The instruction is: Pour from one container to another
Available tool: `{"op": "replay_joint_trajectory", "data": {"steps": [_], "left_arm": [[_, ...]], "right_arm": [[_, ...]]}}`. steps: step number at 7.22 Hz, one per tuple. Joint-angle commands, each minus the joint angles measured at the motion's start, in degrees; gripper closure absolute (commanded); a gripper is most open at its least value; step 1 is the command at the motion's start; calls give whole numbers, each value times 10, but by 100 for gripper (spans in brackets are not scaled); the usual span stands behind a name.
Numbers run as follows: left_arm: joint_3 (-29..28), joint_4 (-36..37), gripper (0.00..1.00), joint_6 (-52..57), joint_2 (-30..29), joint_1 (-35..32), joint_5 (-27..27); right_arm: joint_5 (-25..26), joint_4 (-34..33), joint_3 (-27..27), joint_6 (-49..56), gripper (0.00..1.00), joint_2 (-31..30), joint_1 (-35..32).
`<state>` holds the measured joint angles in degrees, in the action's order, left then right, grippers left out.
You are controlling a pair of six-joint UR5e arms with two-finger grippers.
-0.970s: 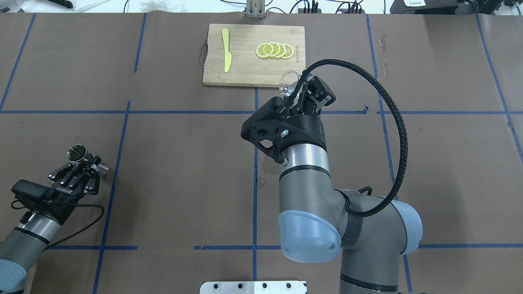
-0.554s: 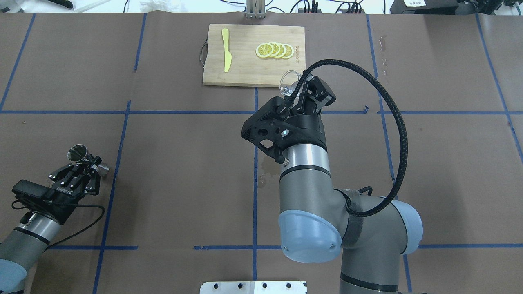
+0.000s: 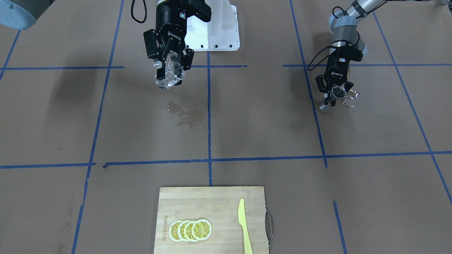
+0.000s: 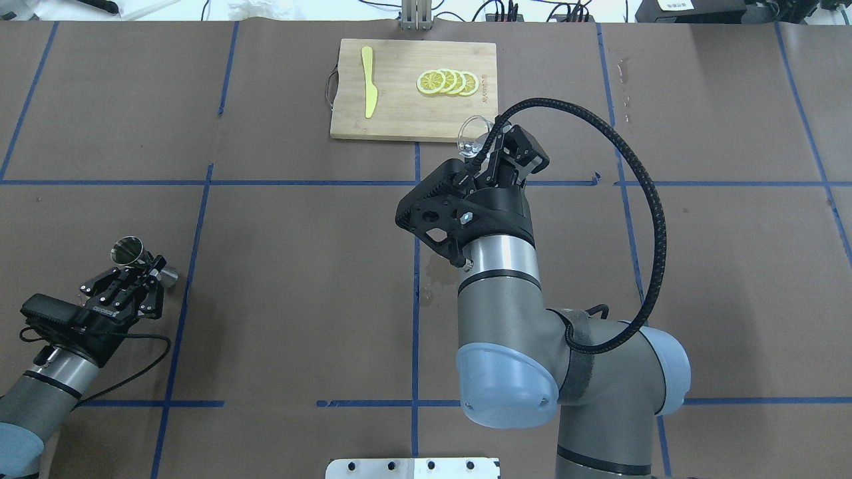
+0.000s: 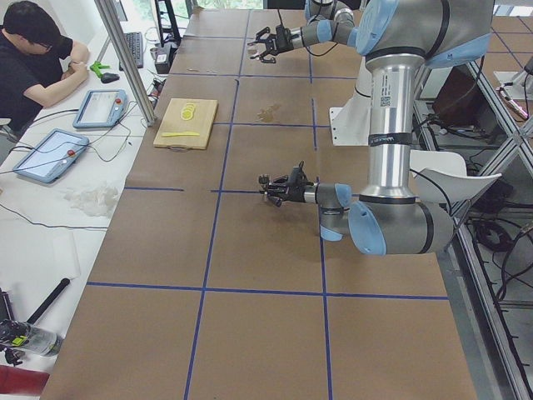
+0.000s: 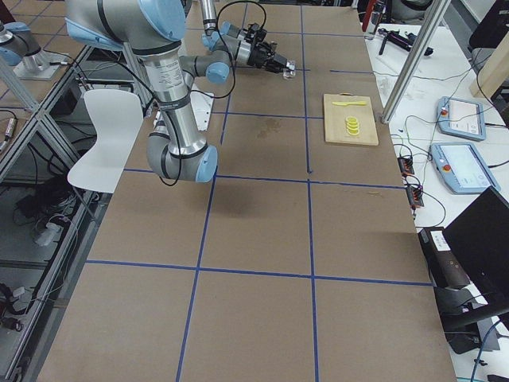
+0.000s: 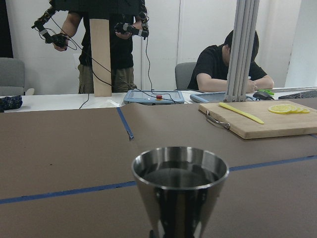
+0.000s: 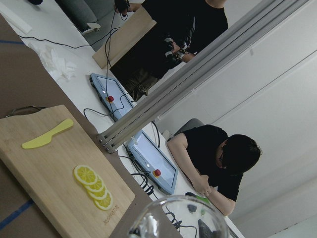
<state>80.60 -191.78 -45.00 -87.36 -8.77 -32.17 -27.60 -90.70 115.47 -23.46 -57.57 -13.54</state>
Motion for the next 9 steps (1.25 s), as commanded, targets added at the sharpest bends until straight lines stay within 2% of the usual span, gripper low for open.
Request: {"op": "replay_joint_trajectory", "data": {"steps": [1,9], "left_arm": [[0,0,90,0,0,2,1],[-2,0,84,1,-3,15,1]], "right_arm": [[1,0,0,0,100,0,0],[1,0,0,0,100,-3,0]]}}
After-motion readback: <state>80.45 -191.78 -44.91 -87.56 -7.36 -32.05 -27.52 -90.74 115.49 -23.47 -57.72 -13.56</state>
